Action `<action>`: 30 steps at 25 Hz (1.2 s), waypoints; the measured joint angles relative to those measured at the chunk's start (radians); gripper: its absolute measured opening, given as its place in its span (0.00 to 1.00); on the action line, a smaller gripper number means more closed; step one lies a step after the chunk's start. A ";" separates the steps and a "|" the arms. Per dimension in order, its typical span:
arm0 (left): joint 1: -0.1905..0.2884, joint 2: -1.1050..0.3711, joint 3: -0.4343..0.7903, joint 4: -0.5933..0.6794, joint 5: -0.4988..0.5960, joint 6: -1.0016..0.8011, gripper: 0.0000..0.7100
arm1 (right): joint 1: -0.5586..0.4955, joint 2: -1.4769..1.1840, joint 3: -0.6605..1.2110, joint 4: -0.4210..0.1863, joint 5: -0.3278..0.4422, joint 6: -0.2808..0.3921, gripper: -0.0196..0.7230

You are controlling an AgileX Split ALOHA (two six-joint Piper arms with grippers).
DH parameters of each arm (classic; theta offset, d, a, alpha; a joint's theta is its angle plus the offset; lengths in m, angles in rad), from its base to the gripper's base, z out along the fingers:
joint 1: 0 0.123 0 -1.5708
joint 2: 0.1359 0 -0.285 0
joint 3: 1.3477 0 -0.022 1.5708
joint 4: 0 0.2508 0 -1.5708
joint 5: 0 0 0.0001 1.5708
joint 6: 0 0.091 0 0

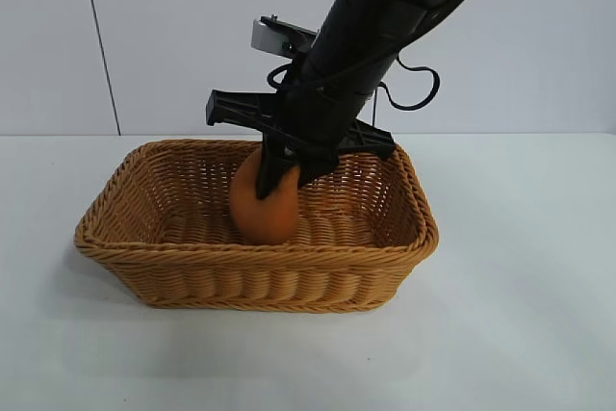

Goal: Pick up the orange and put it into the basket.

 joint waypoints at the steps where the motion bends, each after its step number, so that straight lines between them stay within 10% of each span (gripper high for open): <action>1: 0.000 0.000 0.000 0.000 0.000 0.000 0.89 | 0.000 0.000 0.000 0.000 0.001 -0.001 0.42; 3: 0.000 0.000 0.000 0.000 0.000 0.000 0.89 | 0.000 -0.002 0.000 0.000 0.001 -0.009 0.73; 7: 0.000 0.000 0.000 0.000 0.000 0.000 0.89 | 0.000 -0.006 -0.051 -0.017 0.095 -0.016 0.94; 17: 0.000 0.000 0.000 0.000 0.000 0.000 0.89 | 0.000 -0.008 -0.358 -0.259 0.560 0.084 0.96; 30: 0.000 0.000 0.000 0.000 0.000 0.000 0.89 | -0.200 -0.011 -0.401 -0.342 0.582 0.125 0.96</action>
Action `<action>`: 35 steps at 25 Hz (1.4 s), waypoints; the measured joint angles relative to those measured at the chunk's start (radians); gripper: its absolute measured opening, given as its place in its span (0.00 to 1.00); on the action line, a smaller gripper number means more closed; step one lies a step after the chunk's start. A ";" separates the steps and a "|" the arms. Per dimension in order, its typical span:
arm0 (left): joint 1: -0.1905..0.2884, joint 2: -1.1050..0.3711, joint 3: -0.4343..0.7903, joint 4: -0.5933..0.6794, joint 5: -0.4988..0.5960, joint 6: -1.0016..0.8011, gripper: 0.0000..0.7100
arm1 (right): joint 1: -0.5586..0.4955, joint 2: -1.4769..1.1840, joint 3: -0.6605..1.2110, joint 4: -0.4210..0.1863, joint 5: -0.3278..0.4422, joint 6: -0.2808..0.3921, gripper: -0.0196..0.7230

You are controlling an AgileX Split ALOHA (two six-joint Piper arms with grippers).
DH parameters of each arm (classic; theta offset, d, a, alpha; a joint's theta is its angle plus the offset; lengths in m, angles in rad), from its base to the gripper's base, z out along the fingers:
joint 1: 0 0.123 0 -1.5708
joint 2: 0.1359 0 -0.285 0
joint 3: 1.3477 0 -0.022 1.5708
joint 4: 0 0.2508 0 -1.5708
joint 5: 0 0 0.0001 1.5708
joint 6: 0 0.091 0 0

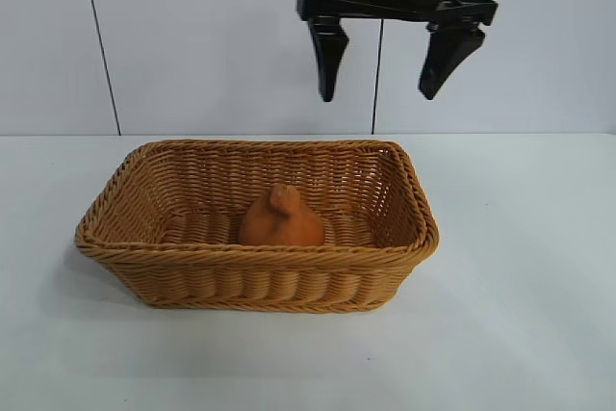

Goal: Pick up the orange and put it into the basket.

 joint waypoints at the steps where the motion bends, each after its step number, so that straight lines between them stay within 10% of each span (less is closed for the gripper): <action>1: 0.000 0.000 0.000 0.000 0.000 0.000 0.89 | -0.033 0.000 0.000 0.000 0.000 -0.007 0.96; 11: 0.000 0.000 0.000 0.000 0.000 0.000 0.89 | -0.342 0.000 0.024 0.001 0.003 -0.061 0.96; 35: 0.000 0.000 0.000 0.000 0.000 0.000 0.89 | -0.349 -0.696 0.902 0.025 0.008 -0.119 0.96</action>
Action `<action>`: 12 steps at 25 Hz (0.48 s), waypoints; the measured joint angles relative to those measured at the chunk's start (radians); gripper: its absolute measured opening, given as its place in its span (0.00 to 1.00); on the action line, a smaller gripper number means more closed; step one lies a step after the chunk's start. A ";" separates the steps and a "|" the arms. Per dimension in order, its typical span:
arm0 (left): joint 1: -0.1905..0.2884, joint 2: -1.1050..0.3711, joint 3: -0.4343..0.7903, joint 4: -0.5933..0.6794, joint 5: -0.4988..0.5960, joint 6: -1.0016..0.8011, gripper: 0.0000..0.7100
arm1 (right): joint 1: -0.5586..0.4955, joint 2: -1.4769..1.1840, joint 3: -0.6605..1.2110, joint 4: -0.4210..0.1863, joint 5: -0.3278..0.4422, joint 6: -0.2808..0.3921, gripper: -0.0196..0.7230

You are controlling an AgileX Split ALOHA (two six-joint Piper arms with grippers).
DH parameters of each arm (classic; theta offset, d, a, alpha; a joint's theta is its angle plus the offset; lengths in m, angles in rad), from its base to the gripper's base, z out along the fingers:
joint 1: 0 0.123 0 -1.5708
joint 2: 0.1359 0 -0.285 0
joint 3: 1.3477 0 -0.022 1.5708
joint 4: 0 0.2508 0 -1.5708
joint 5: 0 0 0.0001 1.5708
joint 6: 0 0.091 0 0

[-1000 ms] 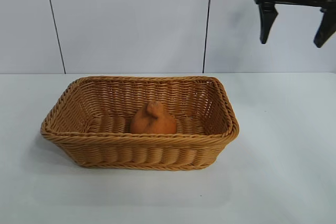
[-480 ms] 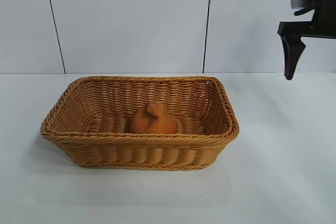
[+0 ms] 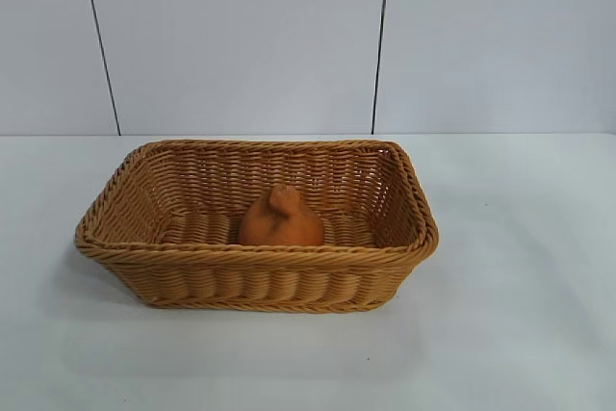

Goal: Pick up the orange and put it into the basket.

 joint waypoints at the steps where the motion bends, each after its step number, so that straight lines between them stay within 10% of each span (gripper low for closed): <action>1: 0.000 0.000 0.000 0.000 0.000 0.000 0.89 | 0.000 -0.044 0.041 0.000 -0.010 0.000 0.96; 12: 0.000 0.000 0.000 0.000 0.000 0.000 0.89 | 0.000 -0.587 0.380 0.000 -0.126 -0.003 0.96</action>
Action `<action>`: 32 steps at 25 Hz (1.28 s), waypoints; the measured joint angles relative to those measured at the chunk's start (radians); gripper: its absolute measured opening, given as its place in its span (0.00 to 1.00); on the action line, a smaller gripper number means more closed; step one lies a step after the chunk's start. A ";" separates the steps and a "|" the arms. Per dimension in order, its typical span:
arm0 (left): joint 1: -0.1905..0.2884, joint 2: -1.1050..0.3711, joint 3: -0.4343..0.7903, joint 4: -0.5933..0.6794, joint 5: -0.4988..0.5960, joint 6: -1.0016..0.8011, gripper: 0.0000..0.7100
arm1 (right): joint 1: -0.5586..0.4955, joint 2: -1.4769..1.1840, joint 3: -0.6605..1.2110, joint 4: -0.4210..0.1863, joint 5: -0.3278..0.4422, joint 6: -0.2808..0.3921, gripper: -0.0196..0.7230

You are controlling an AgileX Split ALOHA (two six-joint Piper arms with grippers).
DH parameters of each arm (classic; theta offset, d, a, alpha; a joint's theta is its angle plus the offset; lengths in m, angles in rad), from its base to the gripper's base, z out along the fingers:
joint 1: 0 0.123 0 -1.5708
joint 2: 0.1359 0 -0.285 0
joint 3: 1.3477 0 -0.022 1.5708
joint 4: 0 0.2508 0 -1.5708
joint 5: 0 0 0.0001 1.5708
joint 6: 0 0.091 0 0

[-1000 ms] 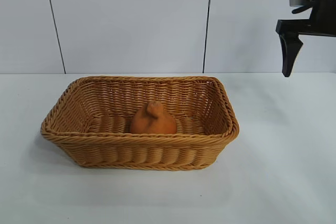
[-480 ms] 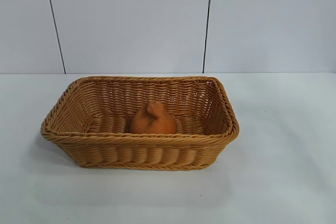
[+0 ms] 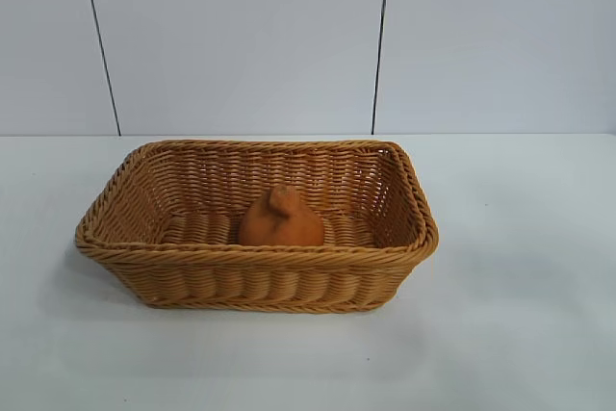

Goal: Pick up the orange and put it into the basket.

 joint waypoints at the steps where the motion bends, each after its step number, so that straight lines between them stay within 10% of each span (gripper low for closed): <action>1: 0.000 0.000 0.000 0.000 0.000 0.000 0.89 | 0.000 -0.053 0.018 0.000 0.001 0.000 0.96; 32: 0.000 0.000 0.000 0.000 -0.001 0.000 0.89 | 0.000 -0.580 0.092 0.029 -0.067 -0.020 0.96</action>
